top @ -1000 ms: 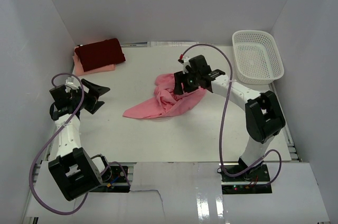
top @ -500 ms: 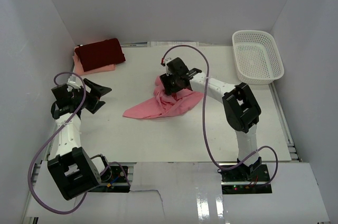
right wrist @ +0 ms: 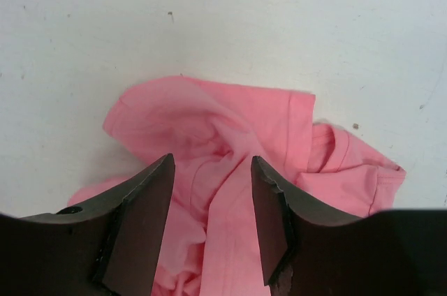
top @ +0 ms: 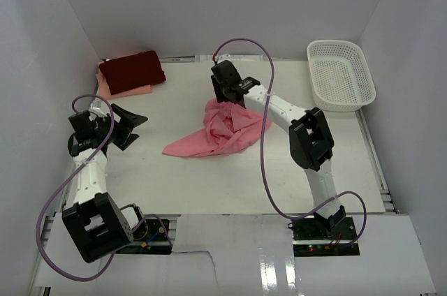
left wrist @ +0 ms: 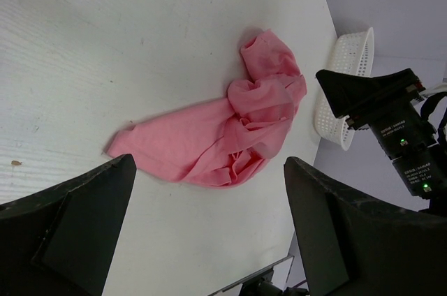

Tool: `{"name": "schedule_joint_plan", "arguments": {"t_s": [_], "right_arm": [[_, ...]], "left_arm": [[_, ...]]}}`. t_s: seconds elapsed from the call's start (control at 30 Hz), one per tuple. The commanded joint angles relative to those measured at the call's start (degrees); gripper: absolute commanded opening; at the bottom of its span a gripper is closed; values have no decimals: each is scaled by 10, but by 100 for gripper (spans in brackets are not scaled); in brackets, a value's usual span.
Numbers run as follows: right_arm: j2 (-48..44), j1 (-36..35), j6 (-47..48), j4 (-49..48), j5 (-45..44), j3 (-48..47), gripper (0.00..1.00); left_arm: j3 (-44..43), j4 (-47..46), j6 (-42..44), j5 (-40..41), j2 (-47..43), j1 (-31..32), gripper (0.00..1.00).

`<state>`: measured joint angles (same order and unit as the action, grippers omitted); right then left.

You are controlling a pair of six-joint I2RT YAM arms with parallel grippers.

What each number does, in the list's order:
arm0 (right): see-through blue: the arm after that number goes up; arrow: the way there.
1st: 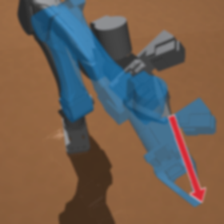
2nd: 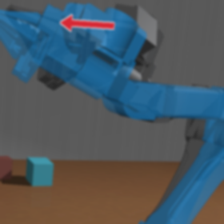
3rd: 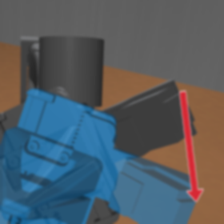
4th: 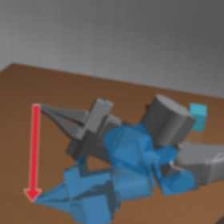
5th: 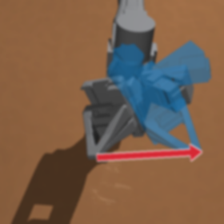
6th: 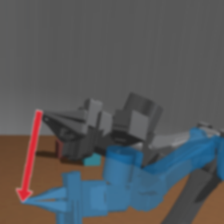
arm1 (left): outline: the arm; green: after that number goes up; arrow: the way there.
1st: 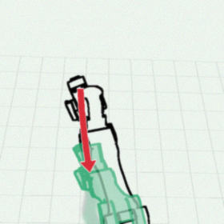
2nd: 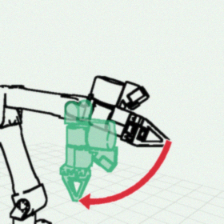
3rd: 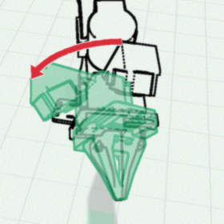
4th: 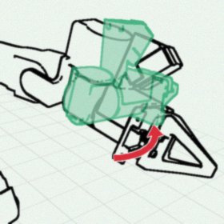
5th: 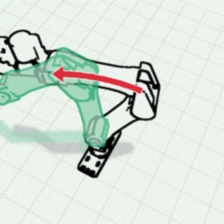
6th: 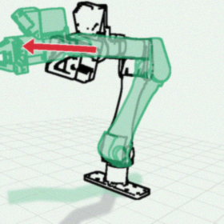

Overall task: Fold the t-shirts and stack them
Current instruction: Flatten out the tshirt

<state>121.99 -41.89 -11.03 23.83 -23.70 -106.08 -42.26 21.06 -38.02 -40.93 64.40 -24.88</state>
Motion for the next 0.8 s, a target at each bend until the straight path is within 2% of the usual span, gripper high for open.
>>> {"name": "schedule_joint_plan", "arguments": {"t_s": [0.0, 0.33, 0.67, 0.77], "right_arm": [[22, 1, -18, 29, -54, -45, 54], [54, 6, -21, 47, -68, -57, 53], [50, 22, -27, 47, -87, -18, 51], [50, 27, -27, 49, -91, -9, 48]], "left_arm": [[-25, 2, 13, 1, -2, 3, 98], [-26, 4, 19, 1, 1, 3, 98], [-24, 4, 22, 2, 0, 3, 98], [-21, 5, 22, 2, -1, 4, 98]]}}
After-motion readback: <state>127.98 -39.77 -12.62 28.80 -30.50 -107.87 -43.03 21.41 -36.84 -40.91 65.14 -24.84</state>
